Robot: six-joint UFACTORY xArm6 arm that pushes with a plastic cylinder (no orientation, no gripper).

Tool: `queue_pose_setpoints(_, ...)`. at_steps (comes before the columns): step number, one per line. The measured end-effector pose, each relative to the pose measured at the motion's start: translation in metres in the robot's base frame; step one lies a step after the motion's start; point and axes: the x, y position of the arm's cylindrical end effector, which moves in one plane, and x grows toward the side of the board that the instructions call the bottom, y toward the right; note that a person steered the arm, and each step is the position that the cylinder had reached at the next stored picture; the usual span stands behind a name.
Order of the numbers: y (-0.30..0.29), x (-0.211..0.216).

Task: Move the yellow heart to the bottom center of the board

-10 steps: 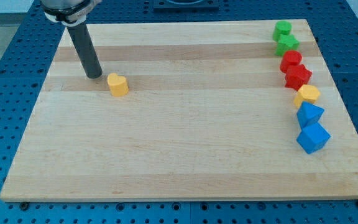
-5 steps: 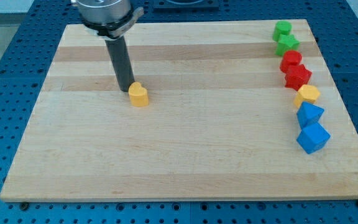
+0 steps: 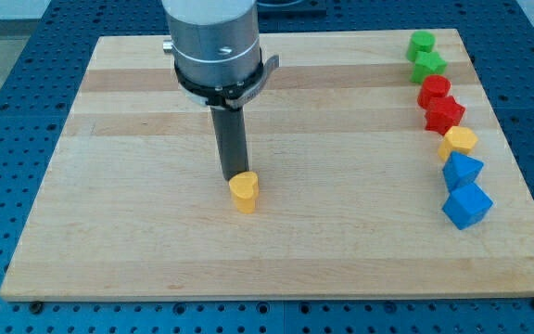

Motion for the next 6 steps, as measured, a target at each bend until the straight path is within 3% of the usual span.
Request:
queue_pose_setpoints(5, -0.001, 0.099)
queue_pose_setpoints(6, 0.001, 0.103)
